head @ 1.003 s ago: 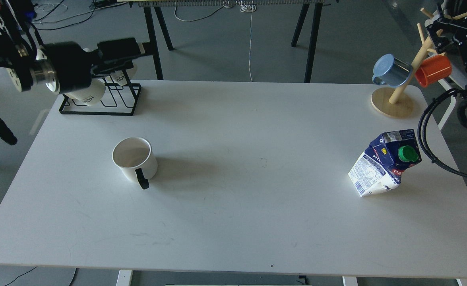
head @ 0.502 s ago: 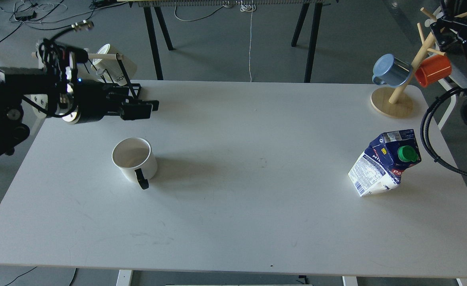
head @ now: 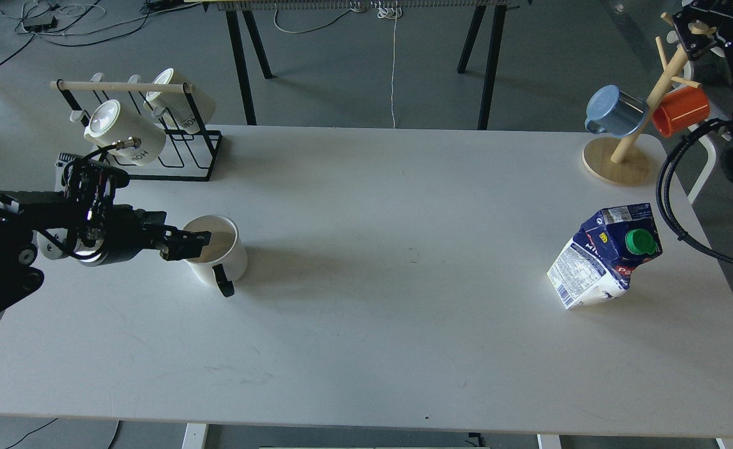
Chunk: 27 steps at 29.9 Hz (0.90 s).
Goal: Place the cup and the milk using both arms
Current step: 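Reach the left gripper down to the white mug's rim, then grasp the white mug and slide it toward the table center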
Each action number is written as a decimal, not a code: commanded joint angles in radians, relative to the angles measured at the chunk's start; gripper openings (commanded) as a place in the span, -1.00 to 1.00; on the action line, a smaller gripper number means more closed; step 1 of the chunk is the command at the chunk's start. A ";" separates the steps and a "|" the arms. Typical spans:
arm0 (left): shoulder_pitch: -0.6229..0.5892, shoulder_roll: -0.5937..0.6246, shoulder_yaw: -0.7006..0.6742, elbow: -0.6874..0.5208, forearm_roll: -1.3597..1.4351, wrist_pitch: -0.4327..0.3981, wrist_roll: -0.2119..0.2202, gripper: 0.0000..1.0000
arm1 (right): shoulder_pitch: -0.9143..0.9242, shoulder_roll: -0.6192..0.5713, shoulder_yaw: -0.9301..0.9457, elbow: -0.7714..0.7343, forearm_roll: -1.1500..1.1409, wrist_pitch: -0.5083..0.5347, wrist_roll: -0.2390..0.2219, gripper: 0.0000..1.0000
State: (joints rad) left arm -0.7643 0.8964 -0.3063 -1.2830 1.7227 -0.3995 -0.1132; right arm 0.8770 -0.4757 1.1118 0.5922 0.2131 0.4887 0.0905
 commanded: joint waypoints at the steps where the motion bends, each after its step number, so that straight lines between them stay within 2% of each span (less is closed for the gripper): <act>1: 0.000 -0.022 0.001 0.002 0.000 0.027 -0.023 0.71 | 0.003 -0.003 0.000 0.001 0.000 0.000 0.000 0.97; 3: 0.000 -0.045 0.003 0.011 0.003 0.033 -0.026 0.67 | 0.003 -0.003 0.000 0.006 0.000 0.000 0.000 0.97; 6: 0.000 -0.056 0.006 0.059 0.003 0.031 -0.028 0.44 | 0.003 -0.009 0.003 0.017 0.000 0.000 0.000 0.98; 12: 0.000 -0.074 0.007 0.114 0.006 0.031 -0.034 0.16 | 0.003 -0.014 0.006 0.021 0.000 0.000 0.000 0.97; 16: 0.000 -0.073 0.007 0.114 0.006 0.027 -0.066 -0.25 | 0.003 -0.014 0.006 0.020 0.000 0.000 0.000 0.97; 18: 0.000 -0.073 0.007 0.117 0.008 0.024 -0.065 -0.59 | 0.003 -0.012 0.008 0.020 0.000 0.000 0.000 0.97; 19: 0.000 -0.073 0.007 0.117 0.011 0.024 -0.066 -0.66 | 0.003 -0.012 0.008 0.020 0.000 0.000 0.000 0.97; 27: -0.003 -0.077 0.007 0.106 0.067 0.021 -0.069 -0.98 | 0.005 -0.021 0.010 0.020 0.000 0.000 0.000 0.97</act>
State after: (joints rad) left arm -0.7648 0.8210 -0.2991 -1.1665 1.7704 -0.3773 -0.1812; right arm 0.8821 -0.4891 1.1210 0.6121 0.2131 0.4887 0.0905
